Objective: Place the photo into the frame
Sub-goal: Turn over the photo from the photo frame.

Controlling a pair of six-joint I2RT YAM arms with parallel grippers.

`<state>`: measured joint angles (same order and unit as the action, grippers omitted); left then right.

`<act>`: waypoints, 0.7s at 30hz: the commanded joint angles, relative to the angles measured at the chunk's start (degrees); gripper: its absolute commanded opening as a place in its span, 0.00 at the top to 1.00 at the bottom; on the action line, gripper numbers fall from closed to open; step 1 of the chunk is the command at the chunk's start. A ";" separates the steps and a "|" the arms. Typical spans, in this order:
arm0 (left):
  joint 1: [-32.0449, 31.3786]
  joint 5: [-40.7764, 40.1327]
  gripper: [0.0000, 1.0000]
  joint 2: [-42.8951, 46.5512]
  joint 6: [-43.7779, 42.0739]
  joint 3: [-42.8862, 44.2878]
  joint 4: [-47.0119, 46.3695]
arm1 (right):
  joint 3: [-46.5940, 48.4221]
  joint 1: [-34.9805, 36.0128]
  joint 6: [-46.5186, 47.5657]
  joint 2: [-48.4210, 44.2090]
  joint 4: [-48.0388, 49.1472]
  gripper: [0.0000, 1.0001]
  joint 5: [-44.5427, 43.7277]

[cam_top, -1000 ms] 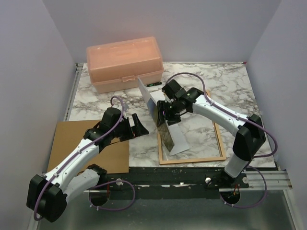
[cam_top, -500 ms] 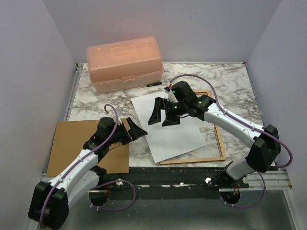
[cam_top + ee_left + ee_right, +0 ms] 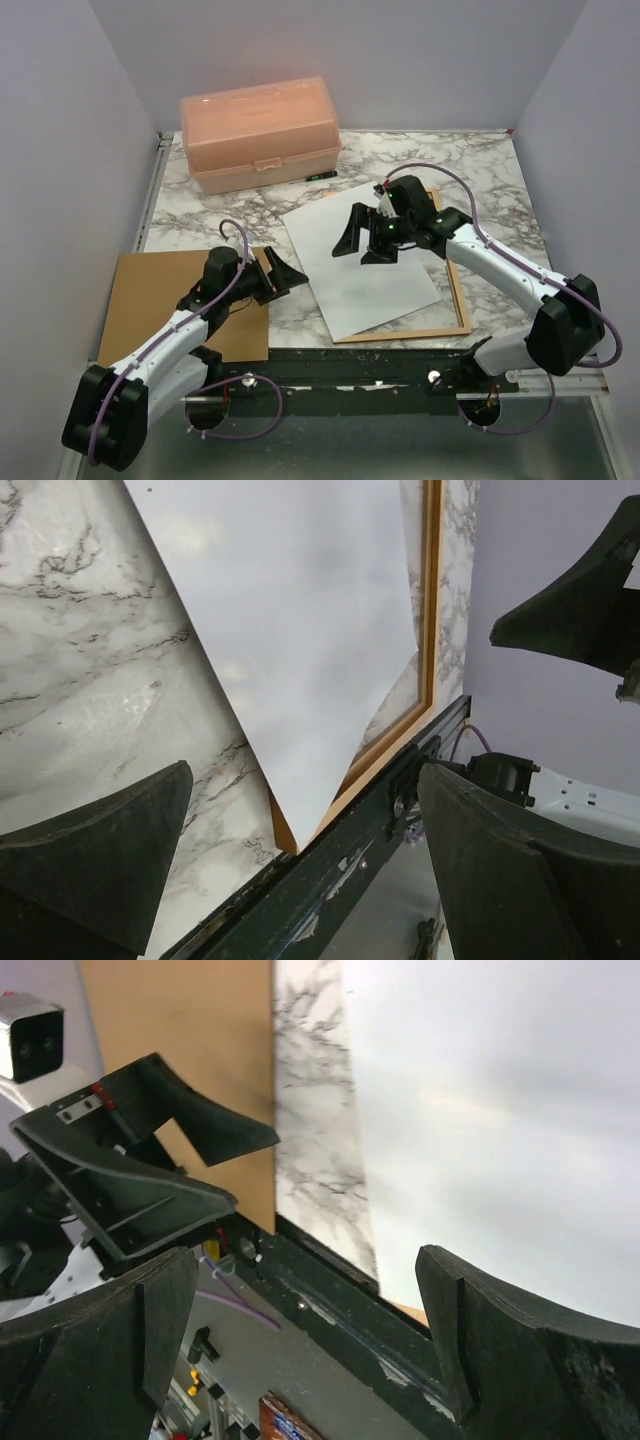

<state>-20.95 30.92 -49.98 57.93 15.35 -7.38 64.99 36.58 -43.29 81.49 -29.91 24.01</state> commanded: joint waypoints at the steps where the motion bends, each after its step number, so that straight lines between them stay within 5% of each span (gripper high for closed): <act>1: 0.47 -0.60 0.04 -4.94 0.03 -0.44 -3.78 | -4.45 -4.21 2.45 -3.14 -2.05 0.00 -0.98; 12: -0.21 4.62 0.27 -26.51 9.54 -5.63 -33.35 | -10.19 -8.68 5.13 -6.31 -4.10 0.00 -1.22; 21: -4.07 4.85 0.40 -43.87 13.52 -3.06 -47.86 | -9.27 -9.51 6.42 -7.25 -6.36 0.00 -3.39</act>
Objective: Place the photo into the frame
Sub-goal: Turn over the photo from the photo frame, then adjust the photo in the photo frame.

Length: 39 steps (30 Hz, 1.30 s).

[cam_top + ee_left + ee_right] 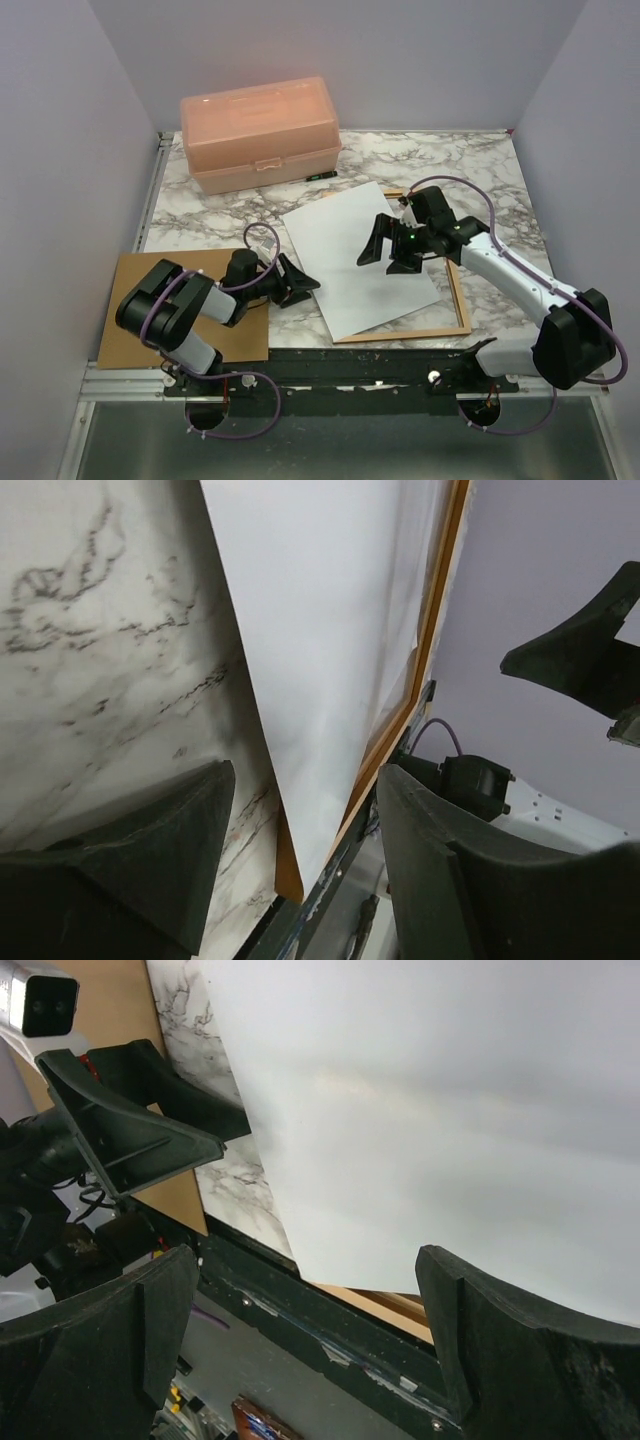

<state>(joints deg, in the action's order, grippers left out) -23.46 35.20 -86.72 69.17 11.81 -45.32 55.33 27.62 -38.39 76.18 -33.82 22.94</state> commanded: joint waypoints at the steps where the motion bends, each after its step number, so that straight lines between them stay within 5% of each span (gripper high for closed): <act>1: -1.90 0.57 0.41 -8.84 3.11 0.73 -11.96 | 0.44 -0.60 1.70 -2.24 -2.66 0.00 -2.66; 9: -3.78 0.07 0.62 -15.98 6.12 2.07 -19.67 | 0.32 -0.81 2.49 -3.49 -4.58 0.00 -4.60; 20: -4.25 -2.06 1.00 -3.19 -1.87 3.59 0.00 | 1.70 -0.81 3.12 -3.89 -5.46 0.00 -5.92; 29: -6.19 -9.11 1.00 11.34 -14.70 11.94 34.90 | 1.97 -0.81 4.24 -8.26 -7.32 0.00 -9.23; 39: -8.87 -9.34 1.00 13.30 -21.47 18.92 48.19 | 2.46 -0.81 4.59 -14.46 -7.62 0.00 -11.49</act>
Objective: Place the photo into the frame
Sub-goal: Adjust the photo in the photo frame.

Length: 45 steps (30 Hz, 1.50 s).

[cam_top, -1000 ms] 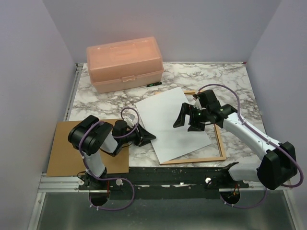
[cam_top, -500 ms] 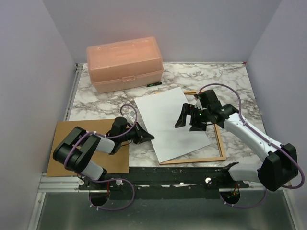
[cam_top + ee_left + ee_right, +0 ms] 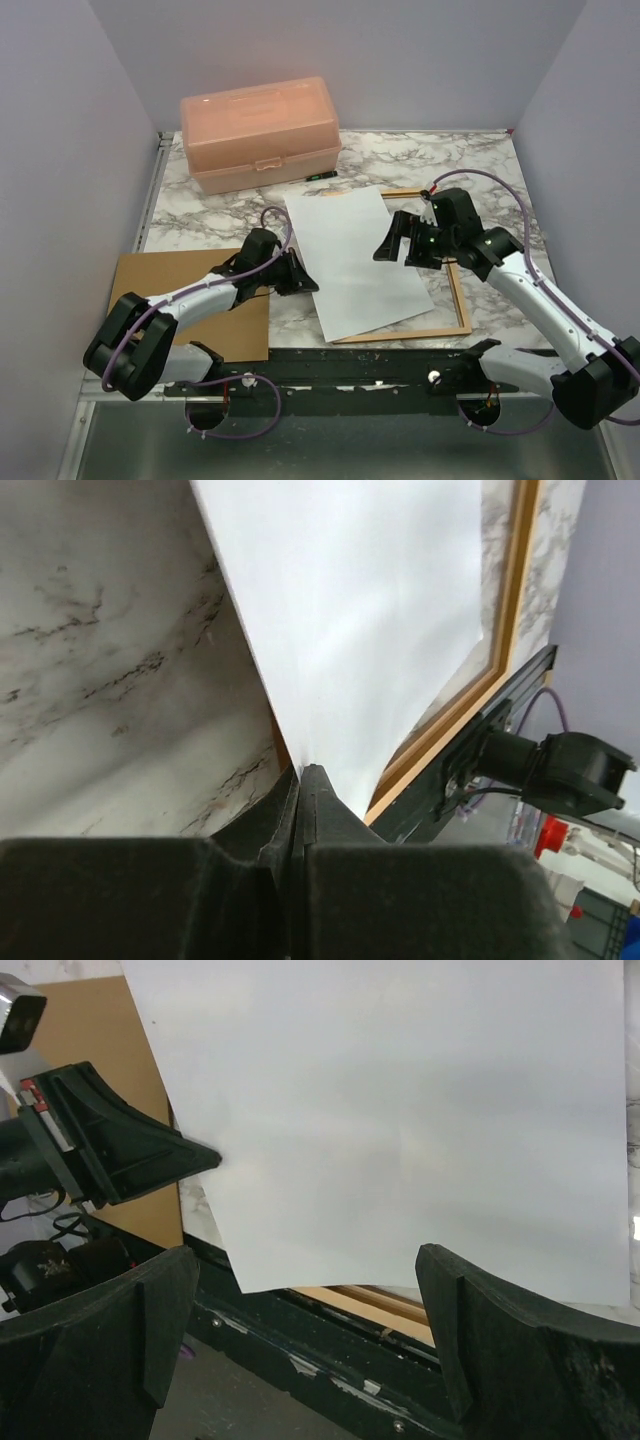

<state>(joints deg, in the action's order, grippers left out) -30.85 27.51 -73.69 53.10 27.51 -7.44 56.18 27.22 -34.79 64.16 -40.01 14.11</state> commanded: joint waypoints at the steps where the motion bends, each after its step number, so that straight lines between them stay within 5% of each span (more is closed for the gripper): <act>1: -1.99 -1.80 1.00 0.22 -5.86 3.92 11.43 | 1.55 -0.46 0.95 -3.12 -1.39 0.00 -2.66; 14: -5.36 -5.17 1.00 1.14 -10.60 11.39 21.51 | 1.33 -0.42 2.05 -5.46 -2.29 0.00 -5.08; 45: -8.21 -0.30 1.00 -13.36 -12.80 24.25 20.01 | 5.72 -0.42 5.11 -1.04 0.90 0.00 -6.58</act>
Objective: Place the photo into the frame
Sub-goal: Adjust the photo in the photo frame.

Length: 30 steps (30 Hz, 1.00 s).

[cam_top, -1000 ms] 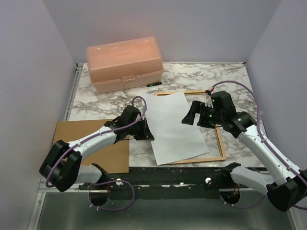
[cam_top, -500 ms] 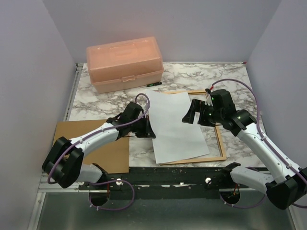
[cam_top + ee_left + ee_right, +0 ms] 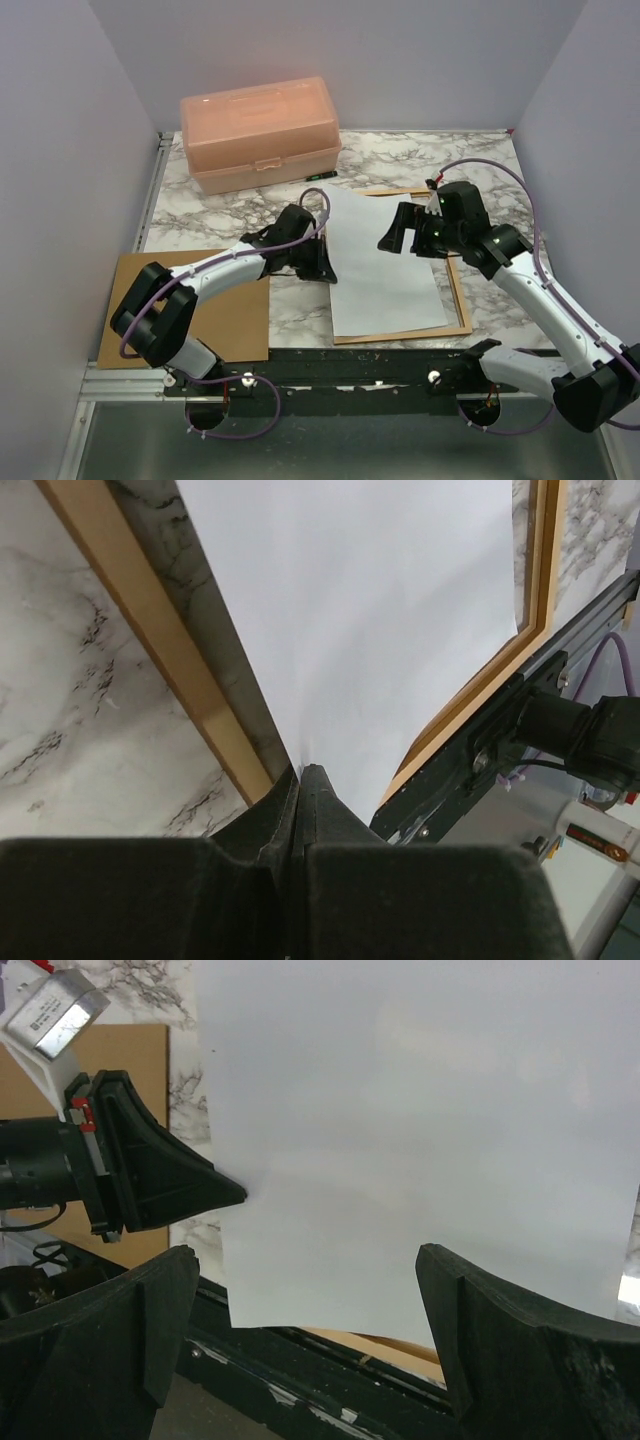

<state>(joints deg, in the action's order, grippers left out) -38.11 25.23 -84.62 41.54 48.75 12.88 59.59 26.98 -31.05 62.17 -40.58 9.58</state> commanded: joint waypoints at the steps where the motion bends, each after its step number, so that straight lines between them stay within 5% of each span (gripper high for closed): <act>1: -1.30 2.18 1.00 -3.05 -1.41 3.53 -0.38 | 2.50 -0.18 1.37 1.18 1.54 0.00 -2.03; 25: -3.99 1.33 1.00 -12.26 -0.14 11.44 -0.57 | 4.21 -0.18 1.76 2.95 1.14 0.00 -3.28; 28: -4.09 -0.32 0.94 -11.56 -0.63 11.62 0.56 | 4.22 -0.19 1.52 2.95 1.29 0.00 -3.13; 30: -4.08 -1.30 0.76 -10.90 -0.85 11.63 1.22 | 4.15 -0.18 1.38 2.78 1.20 0.00 -3.08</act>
<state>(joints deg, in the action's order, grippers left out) -41.76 26.35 -96.71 41.36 58.74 12.73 61.80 26.98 -29.89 64.88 -39.92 7.68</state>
